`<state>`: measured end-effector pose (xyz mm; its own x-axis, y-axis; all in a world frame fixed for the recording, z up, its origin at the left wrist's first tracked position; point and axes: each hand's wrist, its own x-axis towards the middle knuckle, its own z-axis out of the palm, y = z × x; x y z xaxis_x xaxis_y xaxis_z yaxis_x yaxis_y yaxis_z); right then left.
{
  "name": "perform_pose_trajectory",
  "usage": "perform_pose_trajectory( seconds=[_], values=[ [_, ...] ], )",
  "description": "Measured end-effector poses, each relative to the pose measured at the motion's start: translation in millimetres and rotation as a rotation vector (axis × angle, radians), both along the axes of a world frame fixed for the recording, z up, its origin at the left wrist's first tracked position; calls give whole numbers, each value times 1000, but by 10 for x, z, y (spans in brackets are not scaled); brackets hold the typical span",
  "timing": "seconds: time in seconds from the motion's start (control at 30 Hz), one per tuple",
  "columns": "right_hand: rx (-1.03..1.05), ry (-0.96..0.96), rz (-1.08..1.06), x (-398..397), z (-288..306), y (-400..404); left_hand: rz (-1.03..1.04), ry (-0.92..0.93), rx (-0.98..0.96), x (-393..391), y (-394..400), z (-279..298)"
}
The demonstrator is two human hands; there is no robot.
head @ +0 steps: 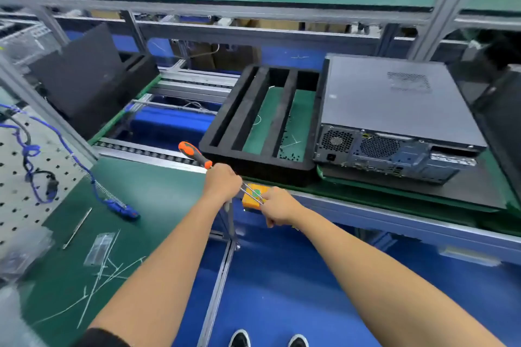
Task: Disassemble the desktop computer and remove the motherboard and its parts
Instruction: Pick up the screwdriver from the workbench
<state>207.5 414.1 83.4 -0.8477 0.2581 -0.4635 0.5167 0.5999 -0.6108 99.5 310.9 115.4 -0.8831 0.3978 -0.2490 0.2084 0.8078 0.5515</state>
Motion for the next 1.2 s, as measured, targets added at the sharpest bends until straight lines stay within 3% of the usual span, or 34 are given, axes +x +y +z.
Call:
perform_pose_trajectory(
  seconds=[0.13, 0.27, 0.4, 0.7, 0.87, 1.2],
  values=[
    [-88, 156, -243, 103, 307, 403, -52, 146, 155, 85, 501, 315],
    [-159, 291, -363, 86, 720, 772, -94, 222, 430, 122, 928, 639],
    [-85, 423, -469, -31, 1048, 1209, -184, 270, 616, 80, 1370, 933],
    [0, 538, -647, -196, 1518, 2184, -370, 150, 859, -270, 2504, 1376],
    [62, 560, -725, -60, 1610, 2625, -468, -19, 915, -239, 3066, 1450],
    [294, 424, -768, 699, 1593, 3701, -446, -69, 838, 451, 4272, 1251]
  ],
)
